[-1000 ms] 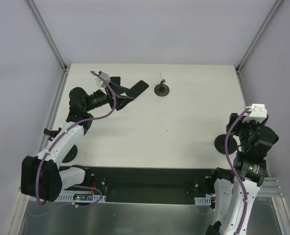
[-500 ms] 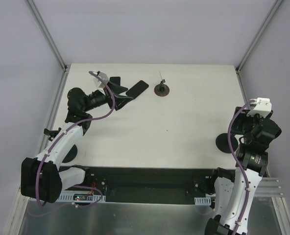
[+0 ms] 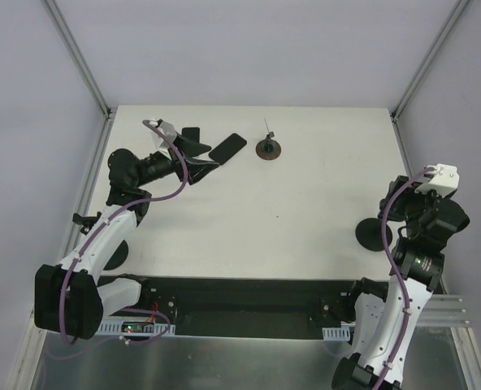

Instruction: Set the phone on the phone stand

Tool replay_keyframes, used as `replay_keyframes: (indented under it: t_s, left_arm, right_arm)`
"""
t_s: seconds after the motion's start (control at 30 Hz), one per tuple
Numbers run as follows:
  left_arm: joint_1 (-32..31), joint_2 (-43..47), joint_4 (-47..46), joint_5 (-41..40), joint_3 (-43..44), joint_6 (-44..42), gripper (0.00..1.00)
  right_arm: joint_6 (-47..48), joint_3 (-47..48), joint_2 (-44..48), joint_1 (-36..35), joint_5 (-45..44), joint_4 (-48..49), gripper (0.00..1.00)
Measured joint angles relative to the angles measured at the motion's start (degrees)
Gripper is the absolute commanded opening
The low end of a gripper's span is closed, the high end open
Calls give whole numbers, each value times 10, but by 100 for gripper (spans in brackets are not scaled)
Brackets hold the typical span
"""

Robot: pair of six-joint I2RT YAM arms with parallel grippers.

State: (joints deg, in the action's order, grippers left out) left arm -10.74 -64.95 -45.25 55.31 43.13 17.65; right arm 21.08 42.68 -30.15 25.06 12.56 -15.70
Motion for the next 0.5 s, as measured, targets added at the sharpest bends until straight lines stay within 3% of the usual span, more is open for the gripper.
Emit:
replay_keyframes:
  t_s: [0.03,0.1,0.13,0.17,0.27,0.5]
  left_arm:
    - [0,0,-3,1,0,2,57]
    - [0,1,-9,2,-1,6,57]
    - [0,2,-10,2,-2,9,57]
    - [0,2,-12,3,-3,10,57]
    - [0,2,-15,6,-5,14,57]
    - [4,1,-31,17,-6,26,57]
  right_arm:
    - [-4,0,-3,3,3,3,0]
    - [-11,-4,-3,7,4,9,11]
    - [-14,-7,-2,8,4,10,22]
    - [-15,-9,0,9,4,12,47]
    - [-19,-12,5,9,1,14,66]
    - [-34,-8,7,2,-43,-13,99]
